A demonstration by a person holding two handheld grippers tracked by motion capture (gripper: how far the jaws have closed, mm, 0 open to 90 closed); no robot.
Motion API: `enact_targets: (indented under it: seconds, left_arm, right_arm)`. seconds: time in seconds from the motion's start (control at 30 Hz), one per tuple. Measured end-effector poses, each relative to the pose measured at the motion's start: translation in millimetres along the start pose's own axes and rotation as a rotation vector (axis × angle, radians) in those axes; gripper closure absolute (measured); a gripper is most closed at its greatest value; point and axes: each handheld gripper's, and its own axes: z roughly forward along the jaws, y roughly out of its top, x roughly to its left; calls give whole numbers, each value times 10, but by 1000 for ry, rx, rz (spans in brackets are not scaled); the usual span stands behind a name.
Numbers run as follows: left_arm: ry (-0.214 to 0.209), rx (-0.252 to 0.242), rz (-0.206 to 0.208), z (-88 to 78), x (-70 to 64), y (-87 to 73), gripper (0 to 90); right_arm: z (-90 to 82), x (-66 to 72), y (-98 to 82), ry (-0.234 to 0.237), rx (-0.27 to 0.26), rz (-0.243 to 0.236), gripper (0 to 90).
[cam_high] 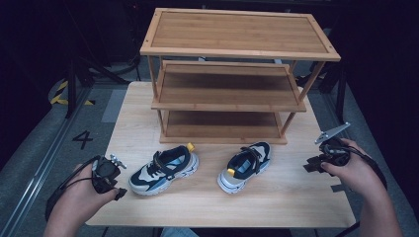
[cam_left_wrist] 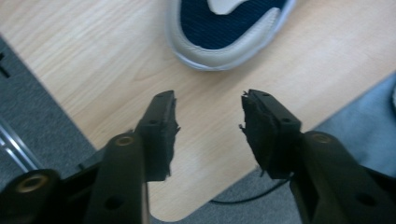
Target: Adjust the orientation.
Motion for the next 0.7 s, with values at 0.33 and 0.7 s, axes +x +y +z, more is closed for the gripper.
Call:
enact_targets:
  seconds: [0.33, 0.7]
  left_arm:
    - [-33, -27, -18, -54, -38, -1, 656]
    - [-56, -99, -56, -33, -126, 13, 900]
  right_arm:
    - [-5, 29, 17, 10, -38, 5, 670]
    - [-48, -21, 83, 21, -74, 25, 703]
